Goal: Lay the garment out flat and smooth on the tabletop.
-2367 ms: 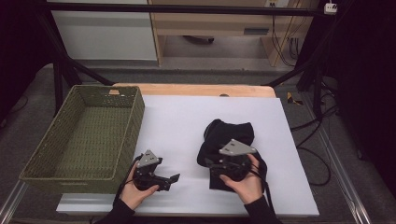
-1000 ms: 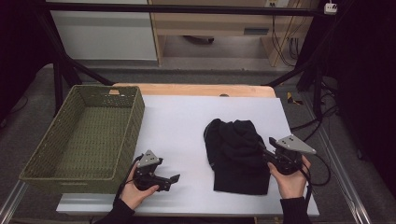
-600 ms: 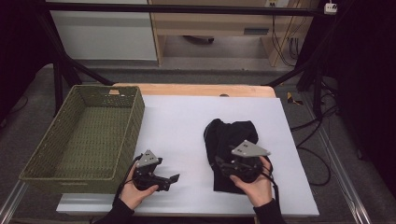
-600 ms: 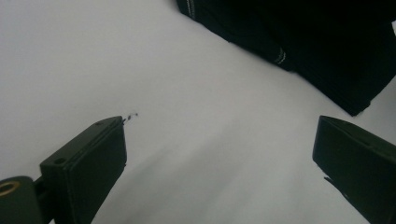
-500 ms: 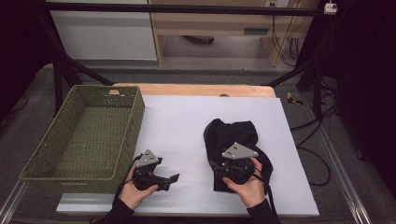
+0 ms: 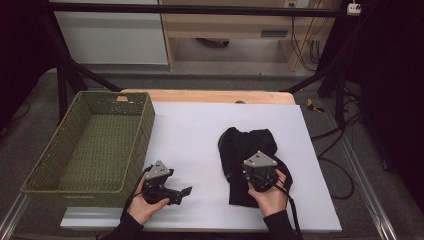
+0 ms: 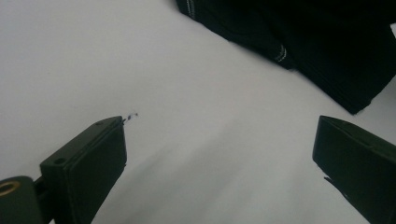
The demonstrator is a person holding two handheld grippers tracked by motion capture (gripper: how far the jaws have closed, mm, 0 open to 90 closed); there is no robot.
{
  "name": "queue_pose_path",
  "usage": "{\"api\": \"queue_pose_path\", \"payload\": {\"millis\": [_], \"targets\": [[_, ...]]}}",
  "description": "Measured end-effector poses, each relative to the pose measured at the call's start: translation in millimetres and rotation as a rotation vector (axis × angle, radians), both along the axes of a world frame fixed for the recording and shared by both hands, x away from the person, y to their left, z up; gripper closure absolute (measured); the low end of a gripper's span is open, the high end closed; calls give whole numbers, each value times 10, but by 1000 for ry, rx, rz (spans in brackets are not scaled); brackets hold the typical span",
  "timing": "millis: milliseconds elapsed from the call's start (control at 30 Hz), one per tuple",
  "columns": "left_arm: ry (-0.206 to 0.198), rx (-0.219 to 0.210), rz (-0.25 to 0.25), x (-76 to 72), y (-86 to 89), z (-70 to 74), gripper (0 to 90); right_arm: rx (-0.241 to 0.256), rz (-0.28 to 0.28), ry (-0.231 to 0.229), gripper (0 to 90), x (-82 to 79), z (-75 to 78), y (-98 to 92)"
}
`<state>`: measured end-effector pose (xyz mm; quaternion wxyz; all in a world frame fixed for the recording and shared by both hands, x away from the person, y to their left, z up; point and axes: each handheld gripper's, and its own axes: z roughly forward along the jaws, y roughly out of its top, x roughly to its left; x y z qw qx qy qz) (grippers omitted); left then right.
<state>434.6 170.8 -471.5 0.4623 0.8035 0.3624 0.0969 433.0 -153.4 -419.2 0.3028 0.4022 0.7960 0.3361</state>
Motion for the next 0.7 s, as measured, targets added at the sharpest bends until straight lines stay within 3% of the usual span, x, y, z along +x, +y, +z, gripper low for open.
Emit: {"api": "queue_pose_path", "payload": {"millis": [133, 233, 333, 467, 600, 700], "targets": [[0, 2, -3, -1, -3, -1, 22, 23, -74, -92, 824, 34, 310, -231], [1, 2, -2, 1, -5, -4, 23, 18, -135, -105, 824, 192, 422, -461], [0, 0, -3, 0, -2, -2, 22, 2, -184, -68, 823, 421, 323, -685], [4, -1, -2, 5, -1, -6, 22, 7, -207, 17, 818, 641, 19, -898], [6, 3, -8, 3, -10, -13, 22, 34, -225, 78, 800, 713, -227, -1015], [8, 2, -7, 5, -10, -16, 23, 106, -247, 92, 692, 686, -224, -1103]]}}
